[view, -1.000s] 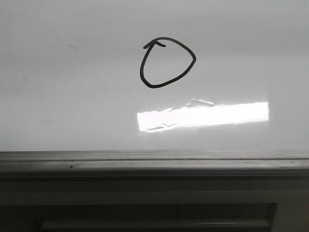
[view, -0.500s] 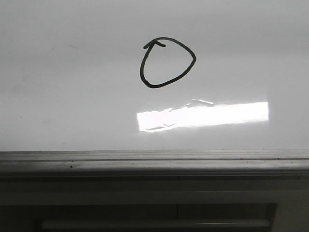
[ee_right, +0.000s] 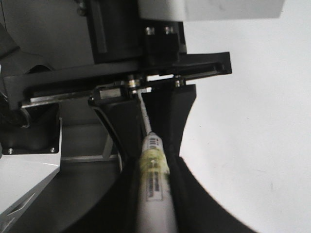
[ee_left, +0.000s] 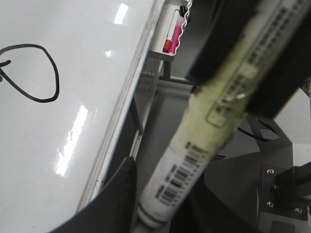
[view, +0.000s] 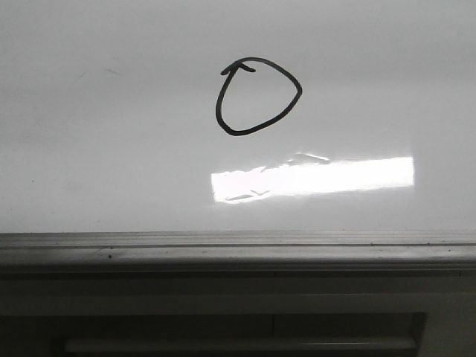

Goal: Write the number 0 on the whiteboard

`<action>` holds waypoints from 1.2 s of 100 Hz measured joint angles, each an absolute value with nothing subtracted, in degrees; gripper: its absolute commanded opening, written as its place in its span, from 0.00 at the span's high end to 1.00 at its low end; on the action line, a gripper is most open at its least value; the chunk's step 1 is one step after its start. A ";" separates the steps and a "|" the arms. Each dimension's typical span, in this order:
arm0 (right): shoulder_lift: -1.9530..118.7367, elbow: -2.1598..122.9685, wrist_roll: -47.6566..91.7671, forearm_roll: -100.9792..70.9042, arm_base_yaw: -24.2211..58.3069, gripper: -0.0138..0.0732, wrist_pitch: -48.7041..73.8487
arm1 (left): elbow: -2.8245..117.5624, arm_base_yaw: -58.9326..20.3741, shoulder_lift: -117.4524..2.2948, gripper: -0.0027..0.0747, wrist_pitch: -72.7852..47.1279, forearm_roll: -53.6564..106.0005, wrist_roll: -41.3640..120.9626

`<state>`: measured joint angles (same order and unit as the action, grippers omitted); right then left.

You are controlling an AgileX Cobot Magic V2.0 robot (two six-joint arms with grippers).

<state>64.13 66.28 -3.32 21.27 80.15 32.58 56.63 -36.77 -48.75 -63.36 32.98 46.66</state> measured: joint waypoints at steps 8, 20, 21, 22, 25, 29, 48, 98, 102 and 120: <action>64.13 66.28 -3.32 20.13 80.15 0.90 32.70 | 56.63 -36.98 -48.75 0.99 -63.99 32.86 48.25; 64.13 66.50 -3.32 19.49 80.15 0.90 32.92 | 56.63 -37.11 -48.75 0.99 -64.28 32.87 49.29; 64.13 66.50 -3.32 19.49 80.15 0.90 32.95 | 56.63 -37.11 -48.75 0.99 -64.28 32.87 49.30; 64.13 66.50 -3.32 19.49 80.15 0.90 33.05 | 56.63 -37.11 -48.75 0.99 -64.28 32.87 49.51; 64.13 66.50 -3.32 19.49 80.15 0.90 33.04 | 56.63 -37.11 -48.75 0.99 -64.28 32.87 49.71; 64.13 66.50 -3.32 19.44 80.15 0.90 33.04 | 56.63 -37.11 -48.75 0.99 -64.28 32.87 50.12; 64.13 66.50 -3.32 19.31 80.15 0.90 33.31 | 56.63 -37.11 -48.75 0.99 -64.28 32.97 50.62; 64.13 66.82 -3.32 19.43 80.15 0.90 37.60 | 56.63 -37.11 -48.95 0.67 -61.48 34.45 51.51; 64.13 66.82 -3.32 19.52 80.15 0.90 37.60 | 56.63 -37.11 -48.95 0.71 -61.48 34.46 51.51; 64.13 66.82 -3.32 20.22 80.15 0.90 37.60 | 56.63 -37.11 -48.95 0.90 -61.59 35.18 51.40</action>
<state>64.13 66.82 -3.32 20.22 80.15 37.60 56.63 -37.11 -48.95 -61.59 35.18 51.40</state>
